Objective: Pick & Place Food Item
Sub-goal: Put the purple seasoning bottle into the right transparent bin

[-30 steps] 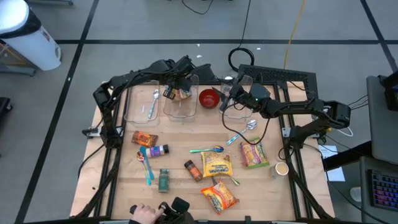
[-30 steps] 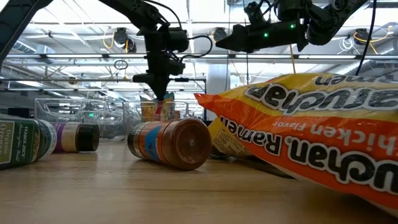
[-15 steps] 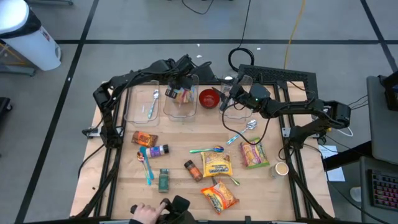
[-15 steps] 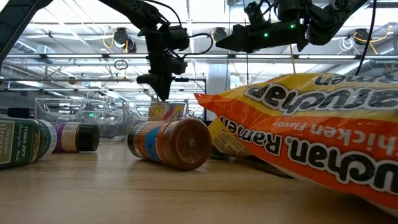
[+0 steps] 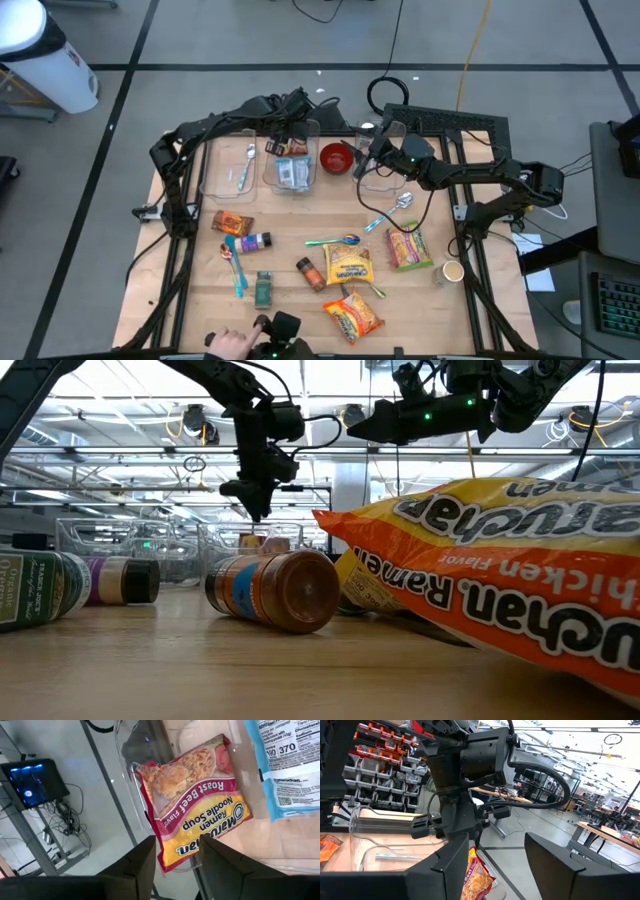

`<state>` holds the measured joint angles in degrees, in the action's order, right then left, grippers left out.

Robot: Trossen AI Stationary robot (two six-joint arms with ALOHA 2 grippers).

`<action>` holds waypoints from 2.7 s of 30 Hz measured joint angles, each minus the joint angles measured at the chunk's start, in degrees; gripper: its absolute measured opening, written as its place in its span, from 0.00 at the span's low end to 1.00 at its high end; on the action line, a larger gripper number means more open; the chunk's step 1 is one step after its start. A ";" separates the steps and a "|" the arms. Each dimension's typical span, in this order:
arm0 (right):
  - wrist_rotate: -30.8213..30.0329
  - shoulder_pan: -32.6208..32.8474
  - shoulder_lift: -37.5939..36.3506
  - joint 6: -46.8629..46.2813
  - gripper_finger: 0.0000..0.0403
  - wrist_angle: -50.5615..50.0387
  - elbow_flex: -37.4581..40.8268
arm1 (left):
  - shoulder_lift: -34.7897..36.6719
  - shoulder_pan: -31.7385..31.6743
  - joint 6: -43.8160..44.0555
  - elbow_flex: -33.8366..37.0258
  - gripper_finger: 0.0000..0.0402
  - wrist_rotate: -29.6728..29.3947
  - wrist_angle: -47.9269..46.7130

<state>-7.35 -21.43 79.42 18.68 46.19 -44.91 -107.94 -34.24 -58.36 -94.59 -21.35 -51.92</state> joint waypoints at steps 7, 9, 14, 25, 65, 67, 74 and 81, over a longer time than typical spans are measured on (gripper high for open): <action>0.00 0.00 0.00 0.00 0.46 -0.60 0.00 | 0.00 0.02 0.38 0.00 0.39 -0.26 0.00; 0.00 0.00 0.00 0.02 0.46 -0.63 0.00 | 0.00 0.02 0.38 0.00 0.39 -0.26 0.00; 0.00 0.00 0.00 0.22 0.46 -1.00 0.00 | 0.00 0.02 0.57 0.00 0.39 -0.26 0.00; -0.02 -0.10 0.02 0.48 0.46 -1.94 0.00 | 0.71 0.68 1.10 0.00 0.39 -2.27 -0.31; 0.16 -1.30 0.02 -9.26 0.46 -6.25 0.02 | 72.36 17.78 57.99 66.11 0.39 27.85 34.36; 0.18 -1.27 0.02 -10.04 0.46 -6.29 0.02 | 74.65 21.44 60.66 68.44 0.39 26.77 32.62; 0.82 -1.28 0.02 -10.54 0.46 -6.50 0.02 | 77.27 34.80 73.76 74.47 0.39 22.99 30.53; 6.02 -1.29 0.02 -10.56 0.46 -7.44 0.02 | 76.46 44.08 81.49 73.85 0.39 13.94 25.26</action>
<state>-1.33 -22.72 79.44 8.12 38.75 -44.88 -31.48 9.84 23.13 -20.74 -7.41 -26.66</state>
